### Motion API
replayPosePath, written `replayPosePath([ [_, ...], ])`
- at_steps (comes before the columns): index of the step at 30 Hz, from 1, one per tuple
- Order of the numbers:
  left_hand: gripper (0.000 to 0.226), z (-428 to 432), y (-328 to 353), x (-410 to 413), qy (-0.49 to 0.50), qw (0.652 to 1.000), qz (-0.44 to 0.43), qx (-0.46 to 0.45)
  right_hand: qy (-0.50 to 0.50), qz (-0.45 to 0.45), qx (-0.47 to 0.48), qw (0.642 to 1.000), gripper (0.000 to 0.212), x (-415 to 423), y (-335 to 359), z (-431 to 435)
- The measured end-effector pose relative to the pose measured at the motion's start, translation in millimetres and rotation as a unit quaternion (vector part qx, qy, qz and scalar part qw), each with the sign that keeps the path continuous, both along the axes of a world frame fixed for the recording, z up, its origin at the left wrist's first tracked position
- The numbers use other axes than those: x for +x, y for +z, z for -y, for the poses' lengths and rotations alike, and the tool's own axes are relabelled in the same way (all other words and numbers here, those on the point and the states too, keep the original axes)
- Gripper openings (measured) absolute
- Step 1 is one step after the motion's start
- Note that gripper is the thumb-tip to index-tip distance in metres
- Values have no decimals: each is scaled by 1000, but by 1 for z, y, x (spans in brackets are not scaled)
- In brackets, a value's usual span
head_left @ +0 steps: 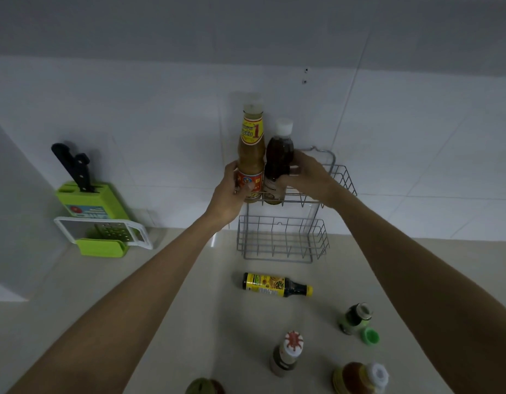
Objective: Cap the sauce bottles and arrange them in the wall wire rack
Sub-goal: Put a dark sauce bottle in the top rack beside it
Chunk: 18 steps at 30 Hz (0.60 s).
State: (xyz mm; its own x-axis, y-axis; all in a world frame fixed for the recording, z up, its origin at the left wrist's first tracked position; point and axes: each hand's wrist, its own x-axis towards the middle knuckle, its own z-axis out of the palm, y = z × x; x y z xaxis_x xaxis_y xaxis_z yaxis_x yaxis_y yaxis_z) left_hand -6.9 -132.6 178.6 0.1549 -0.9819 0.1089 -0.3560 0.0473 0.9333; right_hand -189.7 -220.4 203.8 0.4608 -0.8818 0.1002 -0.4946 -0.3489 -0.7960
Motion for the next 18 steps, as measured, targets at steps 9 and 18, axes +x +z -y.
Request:
replayPosePath([
  [9, 58, 1, -2, -1, 0, 1000, 10, 1, -36, -18, -35, 999, 60, 16, -3, -15],
  [18, 65, -27, -52, -2, 117, 990, 72, -5, -19, -87, -165, 982, 33, -9, -114, -84],
])
